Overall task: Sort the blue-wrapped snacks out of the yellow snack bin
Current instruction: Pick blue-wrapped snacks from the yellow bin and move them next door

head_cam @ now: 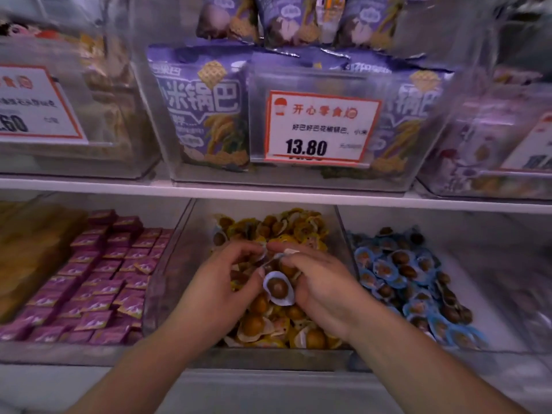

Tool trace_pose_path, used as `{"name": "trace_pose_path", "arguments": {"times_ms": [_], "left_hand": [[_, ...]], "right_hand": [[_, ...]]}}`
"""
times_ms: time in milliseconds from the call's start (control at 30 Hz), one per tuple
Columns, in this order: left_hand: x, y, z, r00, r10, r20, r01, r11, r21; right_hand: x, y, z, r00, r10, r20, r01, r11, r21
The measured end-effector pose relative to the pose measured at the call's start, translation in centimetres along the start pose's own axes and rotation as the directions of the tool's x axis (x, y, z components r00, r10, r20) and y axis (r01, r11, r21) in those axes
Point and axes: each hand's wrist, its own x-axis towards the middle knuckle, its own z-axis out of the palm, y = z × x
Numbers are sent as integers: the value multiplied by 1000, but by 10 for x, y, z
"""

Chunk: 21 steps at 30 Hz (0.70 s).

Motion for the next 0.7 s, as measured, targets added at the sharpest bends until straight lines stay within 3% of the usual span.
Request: {"name": "trace_pose_path", "arguments": {"times_ms": [200,300,333,400,467,533,600,700], "left_hand": [[1,5,10,998,62,7,-63,996,62],[2,5,7,1000,14,-17,-13,998,56],[2,6,5,999,-42,-31,42,999,2],[6,6,2,972,-230,-58,212,952,-221],[9,7,-2,907,-422,-10,358,782,-511],[10,6,-7,863,-506,13,392,652,-649],[9,1,-11,842,-539,-1,400,626,-669],[9,-8,-14,836,-548,15,410,605,-683]], "right_hand": [[-5,1,-3,995,-19,100,22,999,-24],[-7,0,-4,987,-56,150,93,962,-257],[-7,-3,-5,978,-104,179,173,887,-429],[-10,-11,-8,944,-200,262,329,634,-700],[-12,-18,-14,892,-312,326,433,390,-813],[-14,-20,-19,798,-446,404,483,73,-873],[-16,-20,-19,746,-441,500,465,-193,-864],[-21,-17,-17,759,-241,604,504,-369,-781]]}}
